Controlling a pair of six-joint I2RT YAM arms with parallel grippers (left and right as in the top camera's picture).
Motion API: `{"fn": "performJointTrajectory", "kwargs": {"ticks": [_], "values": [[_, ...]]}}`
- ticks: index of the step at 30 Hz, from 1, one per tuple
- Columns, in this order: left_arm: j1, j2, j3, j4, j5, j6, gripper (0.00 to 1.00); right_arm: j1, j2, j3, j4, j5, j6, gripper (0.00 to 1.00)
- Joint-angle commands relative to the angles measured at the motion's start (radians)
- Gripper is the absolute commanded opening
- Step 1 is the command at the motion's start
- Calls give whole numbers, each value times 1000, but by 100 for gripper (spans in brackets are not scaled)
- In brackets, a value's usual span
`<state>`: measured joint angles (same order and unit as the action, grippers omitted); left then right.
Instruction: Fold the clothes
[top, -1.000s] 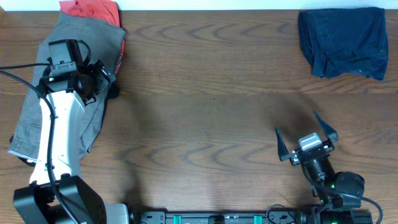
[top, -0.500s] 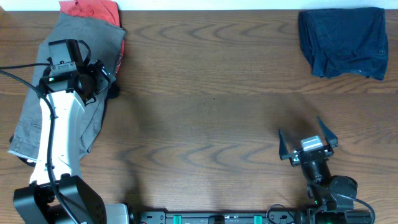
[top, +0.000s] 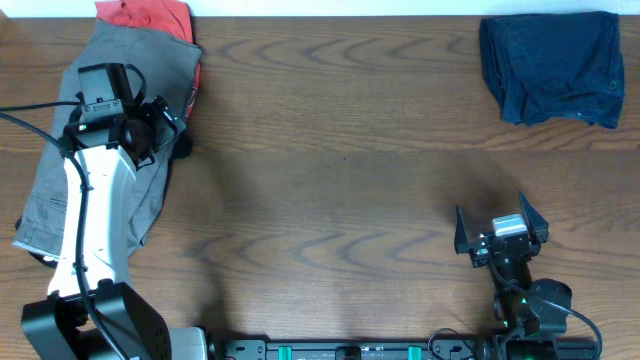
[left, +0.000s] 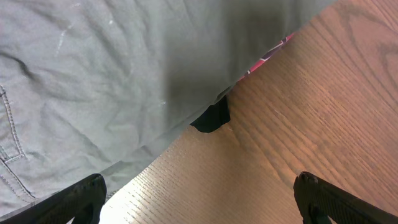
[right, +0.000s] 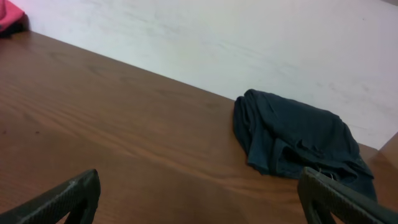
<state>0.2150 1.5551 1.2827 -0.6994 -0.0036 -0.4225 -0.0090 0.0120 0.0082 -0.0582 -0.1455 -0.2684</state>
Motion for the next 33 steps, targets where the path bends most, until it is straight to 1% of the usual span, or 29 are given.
{"fn": "performJointTrajectory", "kwargs": {"ticks": [1,25,33], "values": [[2,6,-10,-2,-5,-6,98,23,-7,-3,-3,14,18,99],[2,3,-10,-2,-5,-6,98,23,-7,-3,-4,14,18,99],[-1,-116,-22,-2,-8,21,98,23,-7,-3,-4,14,18,99]]}}
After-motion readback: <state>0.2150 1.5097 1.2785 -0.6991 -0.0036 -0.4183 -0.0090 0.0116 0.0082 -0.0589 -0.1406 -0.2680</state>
